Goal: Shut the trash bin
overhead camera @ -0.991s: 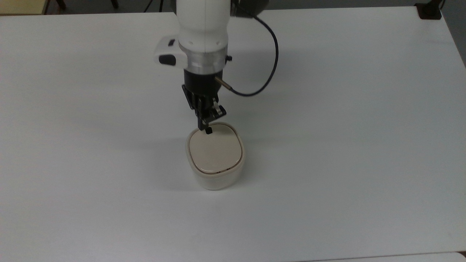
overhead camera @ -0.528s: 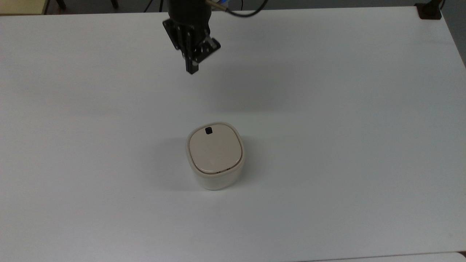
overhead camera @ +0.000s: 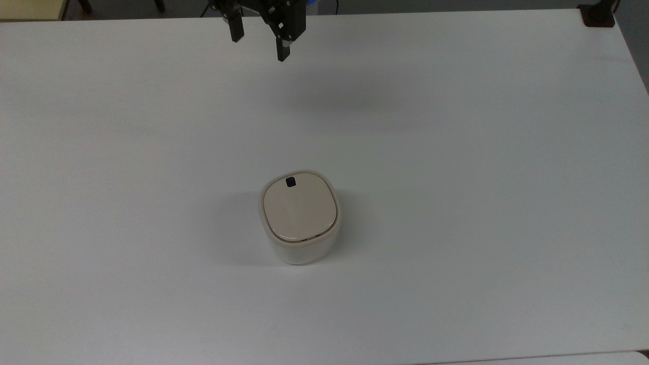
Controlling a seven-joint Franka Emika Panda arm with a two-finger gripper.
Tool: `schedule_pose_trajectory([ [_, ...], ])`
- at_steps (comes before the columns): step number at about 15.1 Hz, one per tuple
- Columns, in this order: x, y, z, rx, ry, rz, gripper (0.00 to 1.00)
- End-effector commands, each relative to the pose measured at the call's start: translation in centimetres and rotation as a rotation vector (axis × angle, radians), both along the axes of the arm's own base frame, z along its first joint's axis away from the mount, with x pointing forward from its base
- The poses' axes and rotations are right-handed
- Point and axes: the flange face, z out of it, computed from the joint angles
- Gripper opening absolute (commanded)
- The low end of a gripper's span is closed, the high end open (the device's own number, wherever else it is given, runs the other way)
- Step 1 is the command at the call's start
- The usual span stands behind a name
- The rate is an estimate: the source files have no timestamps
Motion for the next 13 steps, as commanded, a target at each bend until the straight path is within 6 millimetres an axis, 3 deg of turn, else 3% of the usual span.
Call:
schedule_pose_trajectory([
  [1,-2.6,-0.3,0.4,-0.015,0.07,0.177,1.0],
  [9,-1.6,-0.7,-0.6,-0.075,0.093,0.488,1.0],
  [13,-1.6,-0.3,-0.6,-0.076,0.1,0.511,1.0],
])
